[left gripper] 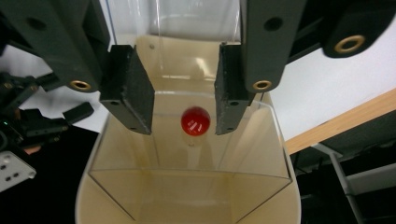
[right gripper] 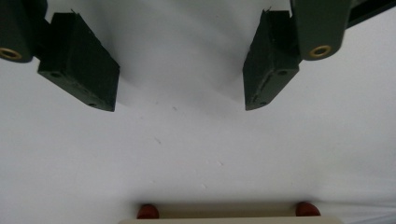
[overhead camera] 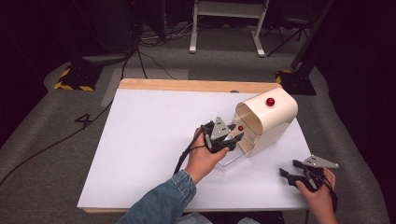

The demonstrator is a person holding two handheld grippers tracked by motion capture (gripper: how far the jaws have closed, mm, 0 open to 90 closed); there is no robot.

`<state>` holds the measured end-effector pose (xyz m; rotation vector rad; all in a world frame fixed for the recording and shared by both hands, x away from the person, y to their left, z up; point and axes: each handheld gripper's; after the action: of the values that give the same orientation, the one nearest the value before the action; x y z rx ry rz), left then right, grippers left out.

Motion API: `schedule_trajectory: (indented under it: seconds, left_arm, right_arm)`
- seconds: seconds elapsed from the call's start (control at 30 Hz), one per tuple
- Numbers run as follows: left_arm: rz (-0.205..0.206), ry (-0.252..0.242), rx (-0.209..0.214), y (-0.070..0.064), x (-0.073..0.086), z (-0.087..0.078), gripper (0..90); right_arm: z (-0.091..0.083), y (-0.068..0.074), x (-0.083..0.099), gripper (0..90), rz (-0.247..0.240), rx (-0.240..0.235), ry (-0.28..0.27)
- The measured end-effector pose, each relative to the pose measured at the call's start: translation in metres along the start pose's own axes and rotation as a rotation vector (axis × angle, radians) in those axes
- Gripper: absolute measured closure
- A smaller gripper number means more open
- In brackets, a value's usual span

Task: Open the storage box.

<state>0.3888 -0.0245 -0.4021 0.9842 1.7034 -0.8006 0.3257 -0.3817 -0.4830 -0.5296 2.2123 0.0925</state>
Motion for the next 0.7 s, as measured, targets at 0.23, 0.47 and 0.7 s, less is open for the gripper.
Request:
schedule_trajectory:
  seconds: [0.23, 0.47, 0.7]
  left_arm:
    - [-0.017, 0.002, -0.009, 0.005, 0.002, 0.015, 68.5]
    - [-0.004, 0.014, -0.012, 0.005, 0.001, 0.017, 73.8]
    - [0.003, 0.03, -0.013, 0.002, 0.0, 0.011, 73.8]
  right_arm:
    - [0.0, 0.0, 0.0, 27.3, 0.001, -0.001, 0.001]
    - [0.0, 0.0, 0.0, 27.3, 0.001, -0.002, 0.002]
    - [0.0, 0.0, 0.0, 27.3, 0.002, -0.002, 0.001]
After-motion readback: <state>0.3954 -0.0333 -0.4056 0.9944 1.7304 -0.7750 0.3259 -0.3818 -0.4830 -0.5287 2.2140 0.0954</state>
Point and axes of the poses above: each handheld gripper's, and its own axes: z roughly forward along the jaws, x roughly out of its underside, y roughly to its left, and after that the axes turned 8 degrees about x, right-handed
